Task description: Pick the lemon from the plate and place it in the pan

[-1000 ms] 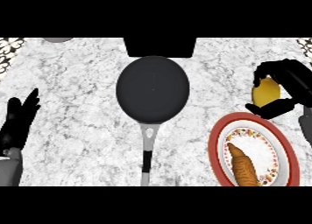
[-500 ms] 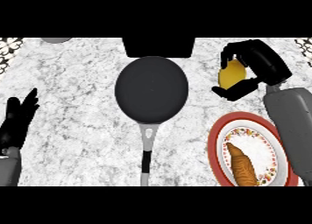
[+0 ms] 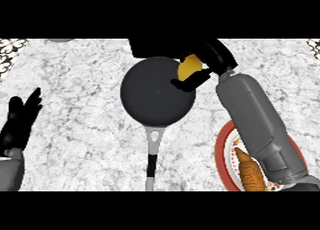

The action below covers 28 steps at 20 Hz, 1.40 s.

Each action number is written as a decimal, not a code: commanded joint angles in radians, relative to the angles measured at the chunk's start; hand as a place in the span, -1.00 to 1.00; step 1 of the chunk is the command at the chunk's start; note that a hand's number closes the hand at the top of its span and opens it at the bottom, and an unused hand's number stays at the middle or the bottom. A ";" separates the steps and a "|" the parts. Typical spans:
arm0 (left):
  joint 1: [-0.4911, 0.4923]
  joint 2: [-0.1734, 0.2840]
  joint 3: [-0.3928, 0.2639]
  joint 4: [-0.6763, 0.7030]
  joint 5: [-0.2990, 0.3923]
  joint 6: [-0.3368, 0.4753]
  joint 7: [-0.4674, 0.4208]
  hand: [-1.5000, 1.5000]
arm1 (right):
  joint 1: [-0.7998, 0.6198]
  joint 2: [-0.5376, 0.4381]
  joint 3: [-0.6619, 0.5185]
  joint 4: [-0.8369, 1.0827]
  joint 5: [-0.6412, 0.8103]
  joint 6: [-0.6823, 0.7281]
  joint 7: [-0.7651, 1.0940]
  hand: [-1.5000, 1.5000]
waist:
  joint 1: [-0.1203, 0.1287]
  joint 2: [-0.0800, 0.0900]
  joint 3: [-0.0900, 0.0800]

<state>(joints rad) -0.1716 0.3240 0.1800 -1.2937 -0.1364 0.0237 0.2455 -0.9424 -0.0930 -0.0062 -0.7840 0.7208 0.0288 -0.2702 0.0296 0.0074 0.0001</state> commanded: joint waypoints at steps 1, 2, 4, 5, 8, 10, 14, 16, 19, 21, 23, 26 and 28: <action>0.009 -0.027 -0.024 -0.036 -0.007 0.004 0.012 0.00 | -0.098 0.062 -0.022 0.229 0.029 -0.102 -0.034 1.00 | 0.017 0.006 0.000; 0.026 -0.011 -0.015 -0.052 -0.010 0.000 -0.001 0.00 | -0.127 0.089 0.003 0.228 0.013 -0.104 0.026 1.00 | 0.013 0.002 0.000; -0.011 -0.023 -0.026 -0.035 -0.019 0.011 0.008 0.00 | -0.138 0.091 0.057 0.315 -0.011 -0.177 0.035 1.00 | 0.045 0.012 0.000; -0.005 -0.011 -0.016 0.005 -0.016 -0.005 -0.022 0.00 | -0.160 0.091 -0.005 0.369 0.001 -0.170 -0.028 1.00 | 0.019 0.009 0.000; -0.038 -0.029 -0.023 0.043 -0.022 0.005 -0.019 0.00 | -0.115 0.092 0.031 0.447 -0.013 -0.224 -0.113 1.00 | 0.032 0.020 0.000; -0.063 -0.008 -0.030 -0.002 -0.013 -0.025 0.031 0.00 | -0.195 0.092 0.045 0.497 -0.060 -0.206 -0.070 1.00 | 0.054 0.018 0.001; -0.065 -0.034 -0.049 0.002 -0.029 -0.009 0.005 0.00 | -0.210 0.093 0.052 0.537 -0.169 -0.173 -0.085 1.00 | 0.082 0.023 0.001; -0.085 -0.030 -0.053 0.003 -0.020 -0.028 0.011 0.00 | -0.158 0.093 0.057 0.554 -0.225 -0.174 -0.112 1.00 | 0.110 0.029 0.001; -0.099 -0.046 -0.073 0.009 -0.028 -0.029 0.006 0.00 | -0.163 0.093 0.055 0.595 -0.247 -0.155 -0.114 -1.00 | 0.133 0.039 0.002; -0.135 -0.064 -0.085 0.023 -0.038 -0.015 0.020 0.00 | -0.141 0.093 0.072 0.600 -0.270 -0.159 -0.153 -1.00 | 0.140 0.042 0.002; -0.114 -0.040 -0.062 0.026 -0.024 -0.030 -0.010 0.00 | -0.159 0.093 0.073 0.596 -0.299 -0.164 -0.153 -1.00 | 0.157 0.037 0.002; -0.108 -0.097 -0.107 0.036 -0.053 0.000 -0.029 0.00 | -0.159 0.093 0.061 0.600 -0.338 -0.173 -0.176 -1.00 | 0.159 0.043 0.002; -0.122 -0.048 -0.078 0.031 -0.025 -0.046 -0.012 0.00 | -0.138 0.093 0.044 0.597 -0.374 -0.180 -0.223 -1.00 | 0.160 0.041 0.003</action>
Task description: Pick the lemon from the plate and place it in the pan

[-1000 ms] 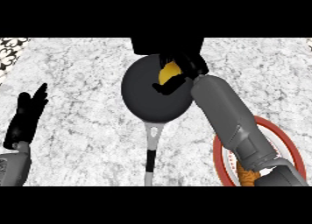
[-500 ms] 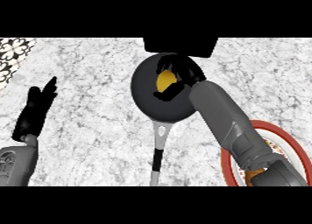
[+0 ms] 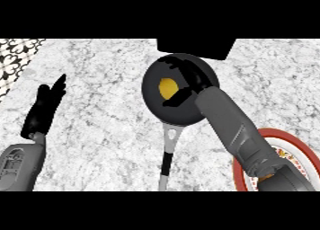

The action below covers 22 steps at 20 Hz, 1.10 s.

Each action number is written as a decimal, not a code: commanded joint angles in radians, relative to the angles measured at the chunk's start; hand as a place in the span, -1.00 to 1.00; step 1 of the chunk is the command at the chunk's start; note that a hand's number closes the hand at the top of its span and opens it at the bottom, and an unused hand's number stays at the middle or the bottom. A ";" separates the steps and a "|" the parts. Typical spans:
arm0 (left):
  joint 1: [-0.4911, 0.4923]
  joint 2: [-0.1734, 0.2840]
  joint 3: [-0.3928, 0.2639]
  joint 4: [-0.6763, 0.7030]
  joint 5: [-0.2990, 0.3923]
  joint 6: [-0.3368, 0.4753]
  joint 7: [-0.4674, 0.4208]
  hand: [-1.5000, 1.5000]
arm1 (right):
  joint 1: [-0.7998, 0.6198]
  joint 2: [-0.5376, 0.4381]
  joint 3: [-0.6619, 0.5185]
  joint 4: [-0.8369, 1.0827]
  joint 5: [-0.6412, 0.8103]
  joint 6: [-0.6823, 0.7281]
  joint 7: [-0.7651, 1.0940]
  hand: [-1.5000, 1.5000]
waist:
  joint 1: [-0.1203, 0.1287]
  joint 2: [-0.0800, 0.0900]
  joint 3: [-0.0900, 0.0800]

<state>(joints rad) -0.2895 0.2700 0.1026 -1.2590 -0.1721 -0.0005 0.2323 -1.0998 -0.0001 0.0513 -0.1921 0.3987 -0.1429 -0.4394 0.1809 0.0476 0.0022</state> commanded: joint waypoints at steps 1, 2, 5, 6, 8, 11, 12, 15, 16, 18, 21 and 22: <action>0.006 0.004 -0.002 0.009 -0.005 -0.005 -0.019 0.00 | -0.017 0.000 -0.038 -0.003 -0.087 0.006 -0.033 -1.00 | 0.008 0.000 0.000; -0.008 0.004 0.001 0.008 -0.001 -0.005 -0.006 0.00 | 0.000 0.000 -0.045 -0.014 -0.106 -0.031 -0.067 -1.00 | 0.017 0.002 0.001; 0.009 -0.003 -0.012 0.006 -0.013 0.000 -0.011 0.00 | -0.004 0.000 -0.069 -0.022 -0.172 -0.045 -0.109 -1.00 | 0.004 -0.007 0.001; -0.021 0.012 0.007 0.027 0.001 -0.013 0.005 0.00 | -0.019 0.000 -0.072 -0.012 -0.187 -0.044 -0.099 -1.00 | -0.008 -0.006 0.000; 0.032 0.006 0.007 0.017 -0.003 -0.001 -0.034 0.00 | -0.023 0.000 -0.095 -0.011 -0.211 -0.071 -0.124 -1.00 | -0.024 -0.008 0.000; 0.023 0.022 0.035 0.020 0.010 0.001 -0.007 0.00 | -0.039 0.000 -0.123 0.009 -0.265 -0.074 -0.110 -1.00 | -0.057 -0.017 -0.001; 0.039 0.004 0.033 0.005 0.004 0.025 -0.013 0.00 | -0.047 0.000 -0.143 0.018 -0.263 -0.075 -0.103 -1.00 | -0.071 -0.015 -0.001; 0.030 0.039 0.056 0.003 0.014 0.007 0.022 0.00 | -0.094 0.000 -0.154 0.037 -0.262 -0.117 -0.043 -1.00 | -0.101 -0.023 -0.001; 0.057 0.041 0.066 -0.033 0.024 0.009 0.033 0.00 | -0.025 -0.038 -0.162 0.037 -0.264 -0.071 -0.115 -1.00 | -0.111 -0.026 -0.001; 0.074 0.035 0.072 0.009 0.021 0.015 -0.014 0.00 | -0.078 -0.112 -0.206 0.019 -0.304 -0.022 -0.075 -1.00 | -0.123 -0.025 -0.002; 0.075 0.024 0.077 0.020 0.016 0.034 -0.029 0.00 | -0.045 -0.216 -0.225 0.022 -0.317 0.061 -0.115 -1.00 | -0.133 -0.023 -0.001; 0.135 0.025 0.068 -0.027 0.023 0.013 -0.045 0.00 | -0.031 -0.234 -0.223 0.032 -0.315 0.103 -0.126 -1.00 | -0.121 -0.026 -0.001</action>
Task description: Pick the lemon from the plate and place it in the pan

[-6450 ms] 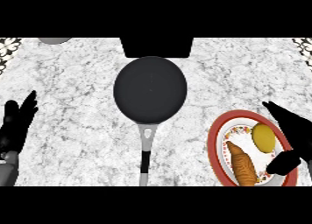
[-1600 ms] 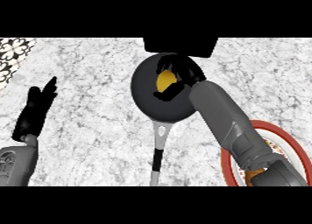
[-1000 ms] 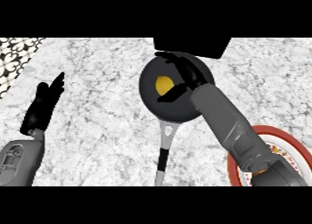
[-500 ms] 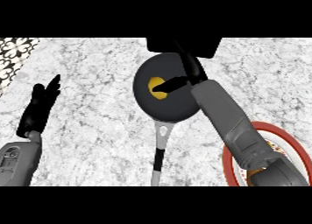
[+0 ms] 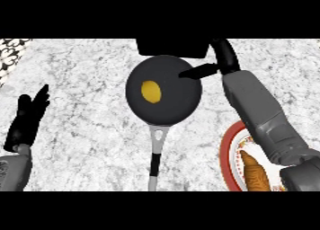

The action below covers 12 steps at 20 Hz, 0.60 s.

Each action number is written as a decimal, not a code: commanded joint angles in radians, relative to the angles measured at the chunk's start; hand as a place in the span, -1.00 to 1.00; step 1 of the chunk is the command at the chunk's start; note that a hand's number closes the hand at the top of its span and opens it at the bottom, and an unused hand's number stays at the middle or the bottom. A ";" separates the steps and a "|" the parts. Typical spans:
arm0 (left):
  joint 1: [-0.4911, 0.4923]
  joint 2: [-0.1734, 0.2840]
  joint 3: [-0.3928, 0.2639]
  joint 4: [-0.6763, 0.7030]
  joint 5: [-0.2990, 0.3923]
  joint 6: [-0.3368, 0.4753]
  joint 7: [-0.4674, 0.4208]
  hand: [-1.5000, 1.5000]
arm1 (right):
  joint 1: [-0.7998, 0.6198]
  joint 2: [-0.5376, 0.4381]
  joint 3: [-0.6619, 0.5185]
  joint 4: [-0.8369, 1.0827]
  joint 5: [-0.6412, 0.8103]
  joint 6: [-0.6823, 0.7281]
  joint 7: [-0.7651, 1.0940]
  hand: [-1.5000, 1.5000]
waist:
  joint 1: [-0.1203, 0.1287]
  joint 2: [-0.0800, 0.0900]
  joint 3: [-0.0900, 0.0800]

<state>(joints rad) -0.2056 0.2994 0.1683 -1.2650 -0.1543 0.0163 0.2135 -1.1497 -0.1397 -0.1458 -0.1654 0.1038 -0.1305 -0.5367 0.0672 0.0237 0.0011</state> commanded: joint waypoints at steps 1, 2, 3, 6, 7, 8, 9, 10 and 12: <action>0.017 0.008 0.004 -0.048 0.007 -0.007 0.036 0.00 | 0.051 -0.110 -0.020 0.008 -0.016 0.138 -0.044 -1.00 | -0.023 -0.008 0.001; 0.008 0.016 0.016 -0.020 0.002 0.001 0.038 0.00 | 0.034 -0.133 -0.028 0.011 -0.019 0.141 -0.038 -1.00 | -0.018 -0.003 0.001; 0.008 0.015 0.009 -0.036 0.001 -0.003 0.028 0.00 | 0.029 -0.169 -0.032 0.017 -0.021 0.175 -0.035 -1.00 | -0.013 -0.001 0.001; 0.036 0.003 -0.002 -0.057 -0.002 -0.003 0.035 0.00 | 0.044 -0.258 -0.044 0.025 -0.029 0.284 -0.055 -1.00 | -0.006 0.001 0.001; 0.022 -0.002 0.007 -0.014 0.003 -0.001 0.003 0.00 | 0.060 -0.310 -0.039 0.025 -0.023 0.347 -0.070 -1.00 | -0.015 0.004 0.001; 0.002 0.029 0.023 -0.036 0.009 -0.013 0.054 0.00 | 0.057 -0.306 -0.037 0.017 -0.022 0.360 -0.071 -1.00 | -0.021 -0.004 0.001; 0.050 0.028 0.032 -0.044 0.030 -0.032 0.013 0.00 | 0.093 -0.350 -0.030 0.031 -0.013 0.403 -0.084 -1.00 | -0.016 -0.003 0.001; 0.032 0.027 0.018 -0.052 0.028 -0.044 0.028 0.00 | 0.074 -0.365 -0.036 0.038 -0.013 0.387 -0.080 -1.00 | -0.001 0.005 0.002; 0.015 0.015 0.027 0.013 0.010 -0.010 0.000 0.00 | 0.082 -0.383 -0.027 0.038 -0.003 0.434 -0.083 -1.00 | -0.018 0.001 0.001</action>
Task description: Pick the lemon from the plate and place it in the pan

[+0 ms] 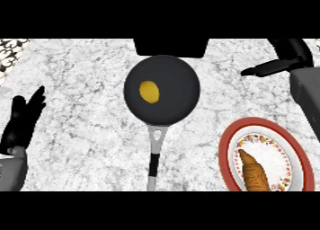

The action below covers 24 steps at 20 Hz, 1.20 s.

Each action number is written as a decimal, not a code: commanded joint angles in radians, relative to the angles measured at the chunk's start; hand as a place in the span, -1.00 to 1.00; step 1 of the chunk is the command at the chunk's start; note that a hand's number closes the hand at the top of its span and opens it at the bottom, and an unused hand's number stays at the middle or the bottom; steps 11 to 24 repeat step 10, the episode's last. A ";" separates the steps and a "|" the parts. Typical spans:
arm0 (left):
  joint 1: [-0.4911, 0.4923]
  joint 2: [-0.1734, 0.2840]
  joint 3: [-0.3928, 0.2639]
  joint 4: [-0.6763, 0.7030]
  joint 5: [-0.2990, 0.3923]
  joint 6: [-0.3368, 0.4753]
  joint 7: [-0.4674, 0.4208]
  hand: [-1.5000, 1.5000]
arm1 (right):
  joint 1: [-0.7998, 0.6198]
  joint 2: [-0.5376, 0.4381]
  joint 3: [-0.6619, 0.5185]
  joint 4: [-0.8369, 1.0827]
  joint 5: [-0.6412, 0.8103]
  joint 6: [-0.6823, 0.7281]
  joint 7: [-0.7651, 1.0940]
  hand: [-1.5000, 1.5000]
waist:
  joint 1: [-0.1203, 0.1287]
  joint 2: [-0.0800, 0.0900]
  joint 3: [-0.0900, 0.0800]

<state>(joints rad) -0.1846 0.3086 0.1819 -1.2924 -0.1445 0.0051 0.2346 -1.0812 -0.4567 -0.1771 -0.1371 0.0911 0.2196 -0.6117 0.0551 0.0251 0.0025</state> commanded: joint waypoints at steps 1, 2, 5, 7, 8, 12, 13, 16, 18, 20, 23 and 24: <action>-0.030 0.000 0.002 0.019 -0.003 0.003 -0.013 0.00 | 0.004 -0.074 0.007 0.009 0.016 0.075 -0.015 -1.00 | 0.004 0.004 0.000; 0.017 -0.008 -0.015 -0.034 -0.005 -0.007 -0.003 0.00 | 0.024 -0.102 0.004 0.006 0.014 0.119 -0.043 -1.00 | 0.007 0.000 0.001; -0.028 -0.015 -0.020 -0.030 -0.007 0.001 0.051 0.00 | 0.040 -0.145 0.000 0.013 0.017 0.144 -0.079 -1.00 | 0.013 0.006 0.002; 0.008 -0.029 -0.028 -0.045 -0.027 0.027 0.018 0.00 | 0.051 -0.188 0.007 0.015 0.026 0.199 -0.093 -1.00 | 0.012 0.003 0.002; -0.032 -0.002 0.002 0.004 -0.002 0.000 0.025 0.00 | 0.068 -0.179 0.012 0.011 0.034 0.193 -0.122 -1.00 | 0.005 0.005 0.002; -0.014 0.004 -0.006 -0.024 0.003 -0.018 0.012 0.00 | 0.065 -0.182 0.011 0.022 0.038 0.175 -0.117 -1.00 | 0.020 0.007 0.002; -0.014 0.004 -0.006 -0.024 0.003 -0.018 0.012 0.00 | 0.065 -0.182 0.011 0.022 0.038 0.175 -0.117 -1.00 | 0.020 0.007 0.002; -0.014 0.004 -0.006 -0.024 0.003 -0.018 0.012 0.00 | 0.065 -0.182 0.011 0.022 0.038 0.175 -0.117 -1.00 | 0.020 0.007 0.002; -0.014 0.004 -0.006 -0.024 0.003 -0.018 0.012 0.00 | 0.065 -0.182 0.011 0.022 0.038 0.175 -0.117 -1.00 | 0.020 0.007 0.002; -0.014 0.004 -0.006 -0.024 0.003 -0.018 0.012 0.00 | 0.065 -0.182 0.011 0.022 0.038 0.175 -0.117 -1.00 | 0.020 0.007 0.002; -0.014 0.004 -0.006 -0.024 0.003 -0.018 0.012 0.00 | 0.065 -0.182 0.011 0.022 0.038 0.175 -0.117 -1.00 | 0.020 0.007 0.002; -0.014 0.004 -0.006 -0.024 0.003 -0.018 0.012 0.00 | 0.065 -0.182 0.011 0.022 0.038 0.175 -0.117 -1.00 | 0.020 0.007 0.002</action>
